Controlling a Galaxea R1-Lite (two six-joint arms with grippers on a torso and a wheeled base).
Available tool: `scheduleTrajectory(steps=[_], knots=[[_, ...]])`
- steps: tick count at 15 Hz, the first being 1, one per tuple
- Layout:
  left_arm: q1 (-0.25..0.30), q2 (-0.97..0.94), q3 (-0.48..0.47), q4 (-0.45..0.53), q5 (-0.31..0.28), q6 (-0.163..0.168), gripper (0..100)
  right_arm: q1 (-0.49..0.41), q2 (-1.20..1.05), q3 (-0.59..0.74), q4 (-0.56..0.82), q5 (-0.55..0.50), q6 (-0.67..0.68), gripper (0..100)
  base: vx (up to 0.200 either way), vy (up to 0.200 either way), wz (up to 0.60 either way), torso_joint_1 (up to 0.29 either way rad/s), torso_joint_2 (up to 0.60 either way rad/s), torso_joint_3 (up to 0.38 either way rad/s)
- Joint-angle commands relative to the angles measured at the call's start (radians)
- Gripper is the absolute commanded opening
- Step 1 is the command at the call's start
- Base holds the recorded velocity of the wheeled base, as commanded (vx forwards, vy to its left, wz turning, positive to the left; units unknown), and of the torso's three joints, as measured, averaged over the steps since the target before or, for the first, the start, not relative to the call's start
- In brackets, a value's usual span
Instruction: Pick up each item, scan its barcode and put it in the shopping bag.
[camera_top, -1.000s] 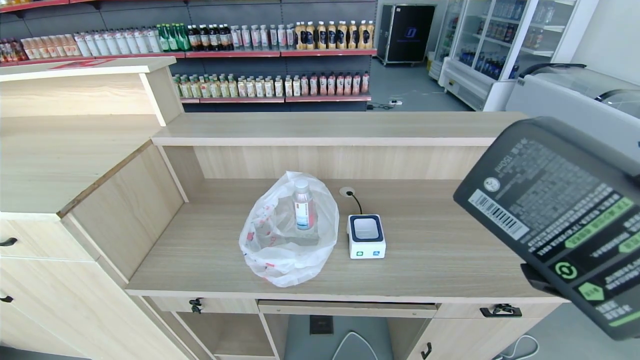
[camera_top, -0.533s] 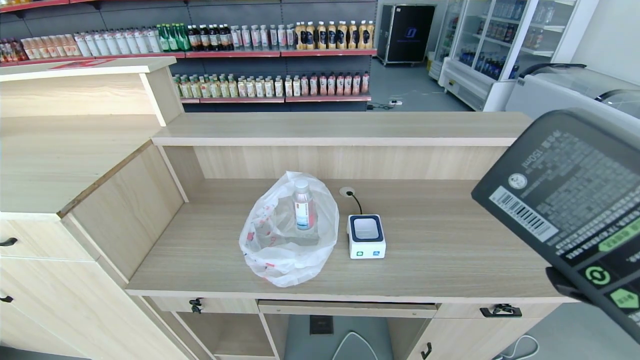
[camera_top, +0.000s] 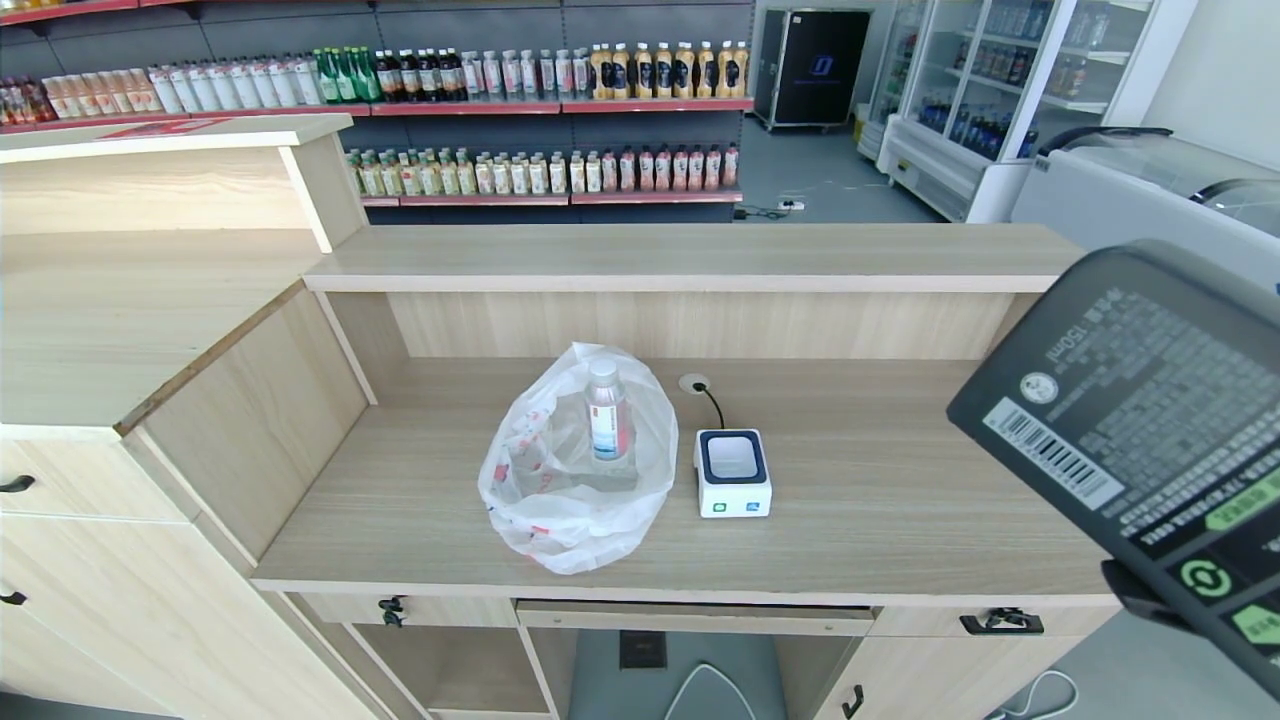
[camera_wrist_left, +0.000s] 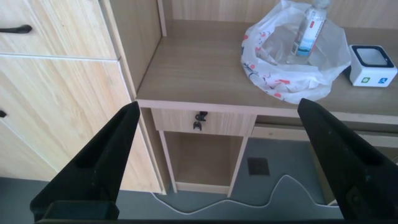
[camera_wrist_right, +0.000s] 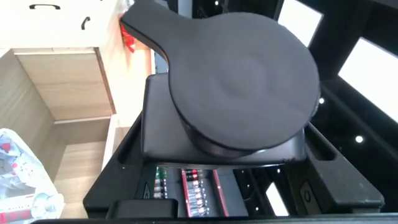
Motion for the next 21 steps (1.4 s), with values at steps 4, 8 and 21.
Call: scheduleTrajectory(steps=[4,8,21], knots=[[0.001,0.0,0.0,0.0,-0.001,0.0,100,0.001,-0.004,-0.006,0.0,-0.004,0.008,0,0.0,0.0,0.0,0.0,0.0,0.0],[0.001,0.0,0.0,0.0,-0.001,0.0,100,-0.027,-0.01,-0.036,0.012,-0.189,0.12,0,0.0,0.0,0.0,0.0,0.0,0.0],[-0.001,0.0,0.0,0.0,-0.001,0.0,100,-0.159,0.085,-0.176,0.388,-1.64,1.226,0,0.0,0.0,0.0,0.0,0.0,0.0]])
